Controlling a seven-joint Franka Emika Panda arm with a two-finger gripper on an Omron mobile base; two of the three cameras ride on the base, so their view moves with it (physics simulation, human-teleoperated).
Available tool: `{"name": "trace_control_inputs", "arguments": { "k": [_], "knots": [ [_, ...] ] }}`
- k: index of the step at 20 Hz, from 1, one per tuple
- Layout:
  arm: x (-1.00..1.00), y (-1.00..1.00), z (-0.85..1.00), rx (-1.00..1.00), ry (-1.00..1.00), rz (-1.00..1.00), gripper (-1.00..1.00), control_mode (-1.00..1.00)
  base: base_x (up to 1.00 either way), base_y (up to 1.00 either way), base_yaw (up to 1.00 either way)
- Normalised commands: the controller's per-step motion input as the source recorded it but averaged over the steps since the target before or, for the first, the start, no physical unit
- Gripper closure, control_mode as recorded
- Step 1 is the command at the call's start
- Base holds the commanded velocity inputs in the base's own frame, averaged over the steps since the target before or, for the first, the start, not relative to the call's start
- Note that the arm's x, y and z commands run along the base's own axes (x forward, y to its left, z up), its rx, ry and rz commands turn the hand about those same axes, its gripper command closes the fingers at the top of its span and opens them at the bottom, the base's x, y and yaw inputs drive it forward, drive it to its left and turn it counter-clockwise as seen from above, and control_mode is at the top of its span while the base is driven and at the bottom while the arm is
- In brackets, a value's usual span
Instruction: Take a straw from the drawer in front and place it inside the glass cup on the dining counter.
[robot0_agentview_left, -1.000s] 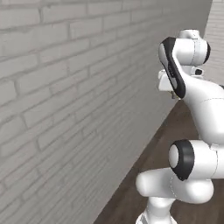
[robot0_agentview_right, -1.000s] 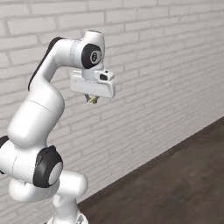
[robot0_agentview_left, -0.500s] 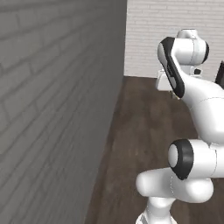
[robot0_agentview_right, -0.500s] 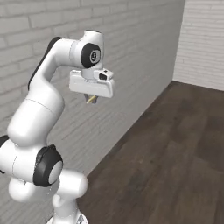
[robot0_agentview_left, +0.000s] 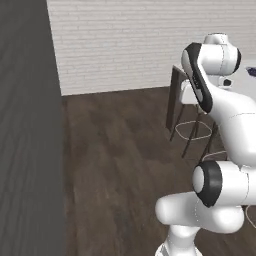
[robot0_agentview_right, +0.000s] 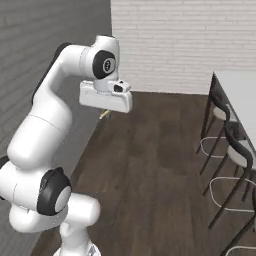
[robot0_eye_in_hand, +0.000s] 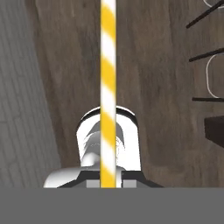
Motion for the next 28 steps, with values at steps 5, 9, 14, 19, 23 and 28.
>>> {"name": "trace_control_inputs", "arguments": {
  "k": [5, 9, 14, 19, 23, 28],
  "knots": [
    [0.00, 0.00, 0.00, 0.00, 0.00, 0.00, 1.00, 1.00, 0.88, 0.03, -0.59],
    [0.00, 0.00, 0.00, 0.00, 0.00, 0.00, 1.00, 1.00, 0.77, 0.00, -0.63],
    [0.00, 0.00, 0.00, 0.00, 0.00, 0.00, 1.00, 1.00, 0.38, 0.00, -0.75],
    [0.00, 0.00, 0.00, 0.00, 0.00, 0.00, 1.00, 1.00, 0.34, 0.00, -0.77],
    [0.00, 0.00, 0.00, 0.00, 0.00, 0.00, 1.00, 1.00, 0.36, 0.00, -0.76],
    [0.00, 0.00, 0.00, 0.00, 0.00, 0.00, 1.00, 1.00, 0.45, 0.00, -0.73]
  ]
}}
